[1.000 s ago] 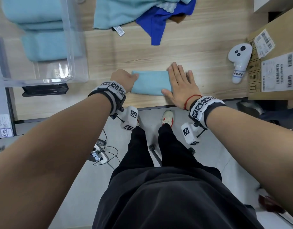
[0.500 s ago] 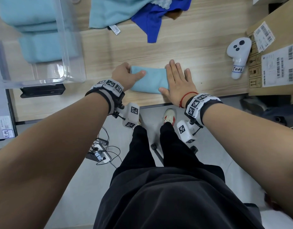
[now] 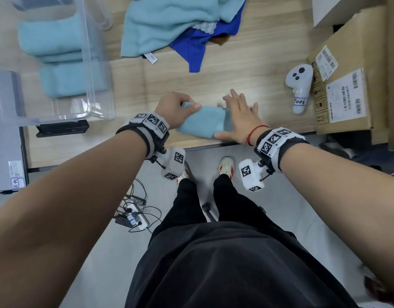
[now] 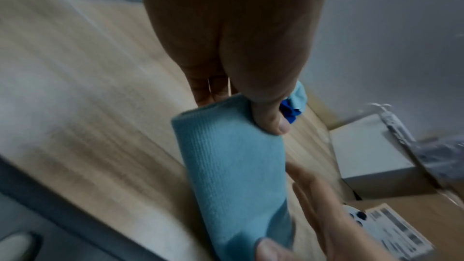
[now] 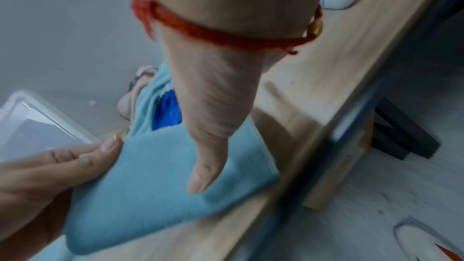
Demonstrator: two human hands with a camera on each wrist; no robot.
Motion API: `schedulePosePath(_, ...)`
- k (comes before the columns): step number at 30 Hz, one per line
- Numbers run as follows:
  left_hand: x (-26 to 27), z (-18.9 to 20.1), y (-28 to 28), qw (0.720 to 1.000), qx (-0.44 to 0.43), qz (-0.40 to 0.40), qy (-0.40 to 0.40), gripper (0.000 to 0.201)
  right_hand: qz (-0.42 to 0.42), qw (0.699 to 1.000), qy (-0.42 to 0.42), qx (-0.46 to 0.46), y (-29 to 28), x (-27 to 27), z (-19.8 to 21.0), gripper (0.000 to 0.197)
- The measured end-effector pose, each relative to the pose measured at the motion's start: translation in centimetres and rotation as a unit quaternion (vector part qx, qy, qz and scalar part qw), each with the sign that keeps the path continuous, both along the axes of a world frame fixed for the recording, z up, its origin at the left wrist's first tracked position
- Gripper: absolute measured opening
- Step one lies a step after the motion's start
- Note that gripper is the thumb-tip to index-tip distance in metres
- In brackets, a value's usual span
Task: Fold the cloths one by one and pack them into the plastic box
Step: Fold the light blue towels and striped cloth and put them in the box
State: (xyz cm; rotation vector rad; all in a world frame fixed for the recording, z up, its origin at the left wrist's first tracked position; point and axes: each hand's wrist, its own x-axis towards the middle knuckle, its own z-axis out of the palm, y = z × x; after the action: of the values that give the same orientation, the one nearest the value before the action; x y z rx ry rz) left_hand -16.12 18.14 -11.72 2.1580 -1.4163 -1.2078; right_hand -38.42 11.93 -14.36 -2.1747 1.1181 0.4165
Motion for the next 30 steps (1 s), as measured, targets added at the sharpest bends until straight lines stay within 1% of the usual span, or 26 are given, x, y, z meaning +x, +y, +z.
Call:
schedulePosePath(2, -0.7, 2.2, -0.9, 0.999, -0.017, -0.05, -0.005, 0.028, 0.022, 0.998, -0.046, 0.042, -1.2, 0.3, 1.9, 0.107)
schedulePosePath(3, -1.1, 3.5, -1.4, 0.997, -0.028, -0.072, -0.012, 0.024, 0.042, 0.996, -0.06, 0.054, -1.8, 0.7, 3.0, 0.102)
schedulePosePath(5, -1.6, 5.7, -2.4, 0.994, -0.053, -0.096, -0.027, 0.017, 0.074, 0.992, -0.072, 0.067, -3.0, 1.5, 5.0, 0.084)
schedulePosePath(8, -1.6, 9.2, -3.4, 0.991, -0.085, -0.089, -0.044, 0.014, 0.106, 0.99, -0.083, 0.042, -4.6, 2.2, 7.9, 0.051)
schedulePosePath(9, -1.2, 10.1, -3.7, 0.992, -0.09, -0.074, -0.043, 0.014, 0.11, 0.99, -0.082, 0.027, -5.1, 2.3, 8.6, 0.039)
schedulePosePath(10, -0.9, 11.0, -3.8, 0.993, -0.097, -0.052, -0.042, 0.014, 0.107, 0.991, -0.083, 0.014, -5.5, 2.2, 9.2, 0.031)
schedulePosePath(14, 1.1, 14.1, -3.2, 0.99, -0.12, 0.031, -0.073, 0.019, 0.074, 0.991, -0.11, -0.025, -7.0, 2.3, 11.0, 0.027)
schedulePosePath(16, 2.3, 15.2, -2.4, 0.988, -0.122, 0.05, -0.086, 0.02, 0.067, 0.989, -0.126, -0.037, -7.6, 2.8, 11.7, 0.028)
schedulePosePath(19, 4.6, 16.5, -0.7, 0.987, -0.092, 0.054, -0.124, 0.025, 0.075, 0.985, -0.145, -0.052, -7.7, 4.6, 13.1, 0.026)
schedulePosePath(23, 8.5, 18.4, 1.3, 0.981, -0.064, 0.042, -0.181, 0.028, 0.102, 0.98, -0.148, -0.08, -7.0, 8.5, 15.1, 0.029)
schedulePosePath(26, 11.7, 19.4, 2.3, 0.976, -0.053, 0.037, -0.206, 0.028, 0.111, 0.977, -0.159, -0.087, -6.4, 11.9, 16.1, 0.027)
schedulePosePath(30, 17.1, 19.7, 3.4, 0.973, -0.035, 0.023, -0.228, 0.026, 0.123, 0.973, -0.161, -0.114, -5.4, 17.7, 16.8, 0.029)
